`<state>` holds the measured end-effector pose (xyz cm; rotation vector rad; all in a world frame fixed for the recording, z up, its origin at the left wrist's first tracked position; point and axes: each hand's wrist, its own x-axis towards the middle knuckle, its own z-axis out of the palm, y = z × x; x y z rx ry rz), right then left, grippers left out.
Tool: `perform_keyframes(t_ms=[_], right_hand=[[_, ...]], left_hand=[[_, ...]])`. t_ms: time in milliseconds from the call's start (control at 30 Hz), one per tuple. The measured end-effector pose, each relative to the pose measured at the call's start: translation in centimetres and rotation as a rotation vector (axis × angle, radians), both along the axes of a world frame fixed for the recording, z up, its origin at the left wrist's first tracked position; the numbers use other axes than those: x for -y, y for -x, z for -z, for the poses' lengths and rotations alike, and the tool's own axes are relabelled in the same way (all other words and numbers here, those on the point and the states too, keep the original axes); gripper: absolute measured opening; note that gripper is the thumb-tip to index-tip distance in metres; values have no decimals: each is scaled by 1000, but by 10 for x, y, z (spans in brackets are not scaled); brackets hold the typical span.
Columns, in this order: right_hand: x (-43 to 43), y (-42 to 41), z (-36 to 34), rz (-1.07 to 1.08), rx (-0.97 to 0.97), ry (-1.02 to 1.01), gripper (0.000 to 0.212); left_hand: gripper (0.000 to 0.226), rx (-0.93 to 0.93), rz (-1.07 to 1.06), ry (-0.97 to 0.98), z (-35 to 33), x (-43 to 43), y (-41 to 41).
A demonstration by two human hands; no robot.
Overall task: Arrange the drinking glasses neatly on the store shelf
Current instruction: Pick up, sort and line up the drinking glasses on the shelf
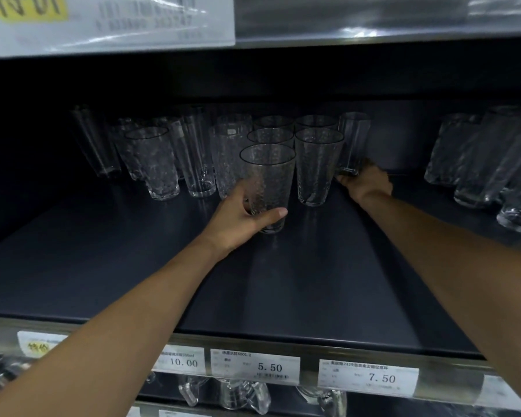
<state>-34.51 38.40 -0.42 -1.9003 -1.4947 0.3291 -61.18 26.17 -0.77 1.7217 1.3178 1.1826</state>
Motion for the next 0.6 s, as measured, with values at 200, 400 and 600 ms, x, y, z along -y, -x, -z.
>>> perform_keyframes(t_ms=[200, 400, 600], right_hand=[[5, 1, -2, -10, 16, -7, 58], [7, 1, -4, -7, 12, -10, 61], [10, 2, -5, -19, -18, -15, 63]], left_hand=[[100, -5, -9, 20, 0, -1, 2], [104, -5, -2, 23, -2, 2, 1], [95, -24, 8, 38, -3, 2, 0]])
